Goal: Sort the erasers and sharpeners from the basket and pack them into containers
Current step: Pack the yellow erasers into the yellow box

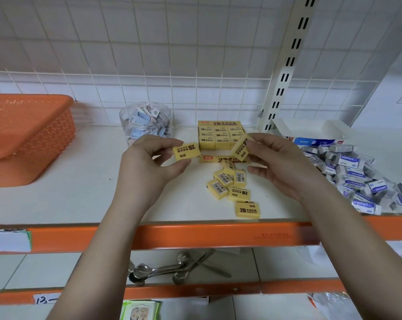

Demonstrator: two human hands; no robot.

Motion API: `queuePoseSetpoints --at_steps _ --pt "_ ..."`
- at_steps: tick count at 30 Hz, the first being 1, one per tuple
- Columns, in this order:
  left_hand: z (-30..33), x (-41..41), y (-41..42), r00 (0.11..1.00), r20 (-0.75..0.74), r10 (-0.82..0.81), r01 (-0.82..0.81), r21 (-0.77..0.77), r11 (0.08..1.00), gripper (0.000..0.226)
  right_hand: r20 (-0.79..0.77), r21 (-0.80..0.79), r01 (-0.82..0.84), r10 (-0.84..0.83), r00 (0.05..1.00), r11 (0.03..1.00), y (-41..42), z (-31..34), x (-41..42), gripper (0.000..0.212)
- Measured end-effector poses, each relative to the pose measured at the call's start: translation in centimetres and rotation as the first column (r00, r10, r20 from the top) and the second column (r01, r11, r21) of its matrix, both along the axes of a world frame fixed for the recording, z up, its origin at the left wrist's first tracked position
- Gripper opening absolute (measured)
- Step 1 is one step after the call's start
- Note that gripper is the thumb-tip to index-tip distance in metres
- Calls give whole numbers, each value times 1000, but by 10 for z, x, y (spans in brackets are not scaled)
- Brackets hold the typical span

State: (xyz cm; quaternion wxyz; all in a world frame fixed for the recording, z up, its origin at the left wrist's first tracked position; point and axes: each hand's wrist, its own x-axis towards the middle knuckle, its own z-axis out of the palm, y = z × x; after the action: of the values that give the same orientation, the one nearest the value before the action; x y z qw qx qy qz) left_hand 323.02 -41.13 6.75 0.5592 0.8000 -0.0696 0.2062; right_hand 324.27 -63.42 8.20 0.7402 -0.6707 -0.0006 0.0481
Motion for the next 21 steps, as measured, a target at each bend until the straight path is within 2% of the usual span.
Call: queuePoseSetpoints --at_steps 4,5,7,9,12,16,21 --pt "-3 -1 2 1000 2 27 -27 -10 1000 35 -53 4 -115 115 992 993 9 6 12 15" --pt "-4 0 2 1000 7 30 -30 -5 1000 35 -54 -58 -132 129 990 990 10 9 18 15" --pt "-6 1 2 999 16 41 -41 4 999 37 -16 -303 -129 131 991 944 11 12 34 17" --pt "-7 3 3 998 14 55 -55 -1 998 38 32 -548 -106 147 989 829 11 12 55 20" --pt "-10 7 2 997 2 73 -73 5 997 38 33 -740 -95 178 984 666 16 5 85 25" --pt "-13 9 0 997 1 83 -83 26 996 39 5 -846 -129 250 968 517 28 -4 105 27" --pt "-17 15 0 996 -17 89 -88 39 995 39 22 -862 -124 279 960 492 41 -18 111 20"
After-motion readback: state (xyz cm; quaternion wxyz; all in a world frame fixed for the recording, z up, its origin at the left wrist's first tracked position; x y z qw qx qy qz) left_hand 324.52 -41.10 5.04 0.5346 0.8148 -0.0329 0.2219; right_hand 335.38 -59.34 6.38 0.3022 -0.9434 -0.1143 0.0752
